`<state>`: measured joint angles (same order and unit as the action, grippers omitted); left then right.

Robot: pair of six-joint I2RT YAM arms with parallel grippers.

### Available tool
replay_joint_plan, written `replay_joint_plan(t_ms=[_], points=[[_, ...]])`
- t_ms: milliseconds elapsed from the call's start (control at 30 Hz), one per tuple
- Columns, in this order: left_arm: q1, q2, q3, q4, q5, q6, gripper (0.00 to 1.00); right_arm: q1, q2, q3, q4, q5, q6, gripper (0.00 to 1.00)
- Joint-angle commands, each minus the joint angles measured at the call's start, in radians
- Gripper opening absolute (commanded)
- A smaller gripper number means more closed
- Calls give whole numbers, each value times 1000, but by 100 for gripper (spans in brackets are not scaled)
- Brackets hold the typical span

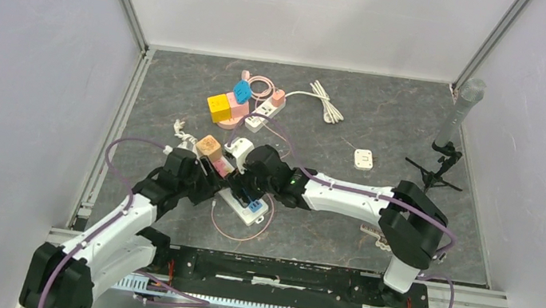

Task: Pull the plug off the socket

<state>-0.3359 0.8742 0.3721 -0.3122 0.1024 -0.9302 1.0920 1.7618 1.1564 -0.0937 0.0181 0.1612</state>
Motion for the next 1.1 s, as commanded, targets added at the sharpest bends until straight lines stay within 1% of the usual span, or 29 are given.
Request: replay_joint_plan(t_ms=[0, 33, 167, 233, 333, 367, 433, 467, 500, 567, 633, 667, 700, 767, 833, 900, 967, 1067], points=[[6, -86, 22, -54, -57, 18, 71, 5, 7, -9, 28, -24, 0, 74], [6, -104, 41, -73, -67, 26, 74, 5, 7, -8, 32, -25, 0, 74], [5, -149, 93, -142, -99, 53, 76, 5, 20, 3, 36, -27, -1, 75], [5, -168, 95, -166, -140, 56, 73, 5, 25, 5, 37, -30, -1, 75], [6, -187, 78, -208, -188, 38, 65, 5, 33, 5, 41, -24, 2, 71], [6, -189, 70, -216, -201, 29, 63, 5, 34, 5, 44, -24, 3, 69], [6, -186, 48, -210, -202, 16, 62, 4, 35, 5, 49, -24, 8, 61], [6, -181, 35, -194, -189, 10, 61, 5, 34, 3, 53, -24, 11, 53], [5, -172, 24, -176, -176, 7, 61, 5, 36, 5, 55, -24, 13, 48], [5, -152, -4, -119, -140, -1, 61, 6, 37, 5, 55, -25, 24, 44], [5, -126, -26, -52, -108, -8, 61, 6, 38, 9, 45, 3, 39, 44], [5, -109, -39, -5, -67, -11, 62, 6, 42, 12, 34, 9, 50, 45], [6, -87, -48, 33, -39, -15, 64, 8, 44, 19, 22, 16, 60, 49], [6, -38, -56, 93, 12, -23, 65, 8, 45, 21, 8, 26, 77, 60], [6, 4, -51, 113, 30, -22, 65, 8, 45, 17, 9, 31, 84, 66], [6, 32, -47, 115, 25, -20, 64, 8, 50, 17, 14, 31, 80, 68], [6, 41, -54, 128, 27, -19, 62, 7, 57, 20, 21, 18, 75, 69], [6, 36, -64, 128, 22, -19, 62, 8, 66, 33, 21, 2, 73, 70]])
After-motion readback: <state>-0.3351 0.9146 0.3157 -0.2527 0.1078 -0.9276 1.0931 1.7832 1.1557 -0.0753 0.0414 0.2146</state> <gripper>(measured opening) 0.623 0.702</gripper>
